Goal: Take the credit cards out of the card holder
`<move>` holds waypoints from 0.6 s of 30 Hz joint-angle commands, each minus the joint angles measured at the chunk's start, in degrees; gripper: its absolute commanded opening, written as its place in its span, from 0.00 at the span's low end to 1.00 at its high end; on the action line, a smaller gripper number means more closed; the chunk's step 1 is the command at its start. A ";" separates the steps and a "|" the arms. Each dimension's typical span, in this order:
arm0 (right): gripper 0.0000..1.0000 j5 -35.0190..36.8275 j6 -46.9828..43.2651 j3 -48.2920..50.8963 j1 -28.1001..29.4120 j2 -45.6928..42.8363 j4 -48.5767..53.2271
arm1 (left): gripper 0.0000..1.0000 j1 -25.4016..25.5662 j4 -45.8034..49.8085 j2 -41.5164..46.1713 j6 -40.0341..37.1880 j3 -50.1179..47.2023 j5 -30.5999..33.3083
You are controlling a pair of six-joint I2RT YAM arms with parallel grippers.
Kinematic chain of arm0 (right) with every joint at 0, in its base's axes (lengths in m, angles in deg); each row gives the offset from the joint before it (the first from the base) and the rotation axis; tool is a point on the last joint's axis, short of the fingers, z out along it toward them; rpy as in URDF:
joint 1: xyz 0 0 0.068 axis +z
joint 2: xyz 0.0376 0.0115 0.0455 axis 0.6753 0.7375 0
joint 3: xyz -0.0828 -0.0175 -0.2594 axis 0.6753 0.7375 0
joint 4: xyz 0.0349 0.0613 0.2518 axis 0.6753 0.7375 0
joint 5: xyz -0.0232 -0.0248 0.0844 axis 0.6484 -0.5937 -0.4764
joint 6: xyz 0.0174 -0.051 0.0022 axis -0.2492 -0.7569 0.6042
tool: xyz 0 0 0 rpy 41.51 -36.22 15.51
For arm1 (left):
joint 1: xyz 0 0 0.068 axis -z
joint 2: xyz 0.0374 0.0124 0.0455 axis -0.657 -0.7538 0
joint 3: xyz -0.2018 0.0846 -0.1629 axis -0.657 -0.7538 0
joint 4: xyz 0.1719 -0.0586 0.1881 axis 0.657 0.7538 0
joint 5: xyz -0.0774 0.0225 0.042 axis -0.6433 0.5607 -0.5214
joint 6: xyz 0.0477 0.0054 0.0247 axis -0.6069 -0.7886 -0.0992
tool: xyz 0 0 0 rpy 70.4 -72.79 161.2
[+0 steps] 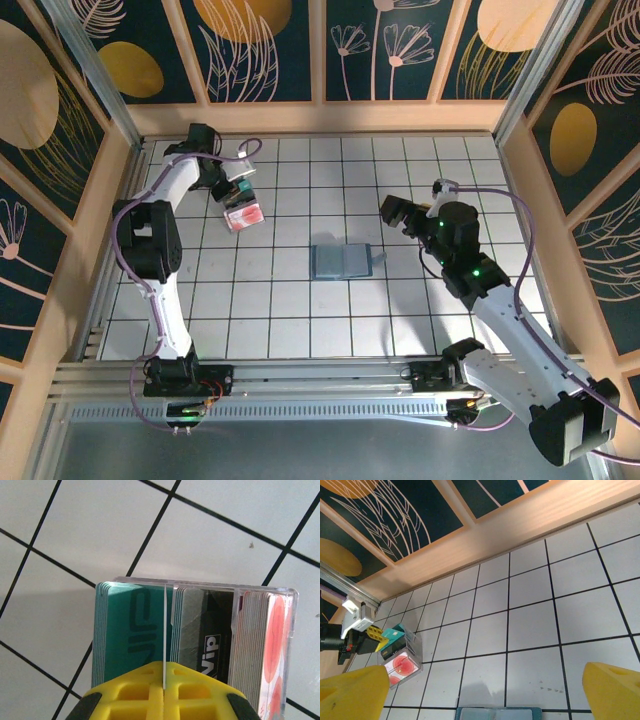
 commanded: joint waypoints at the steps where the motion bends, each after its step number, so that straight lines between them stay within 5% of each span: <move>1: 0.99 0.33 0.60 -0.68 -0.34 -0.10 -1.87 | 0.00 1.81 2.76 -2.13 0.64 2.13 -3.17; 8: 0.99 0.72 0.34 -0.45 -0.29 -1.77 -1.39 | 0.00 2.97 6.57 -6.28 2.93 8.58 -3.88; 18: 0.99 0.51 -0.11 0.48 -0.44 -3.41 -1.79 | 0.35 3.59 14.79 -10.55 5.50 19.27 -2.25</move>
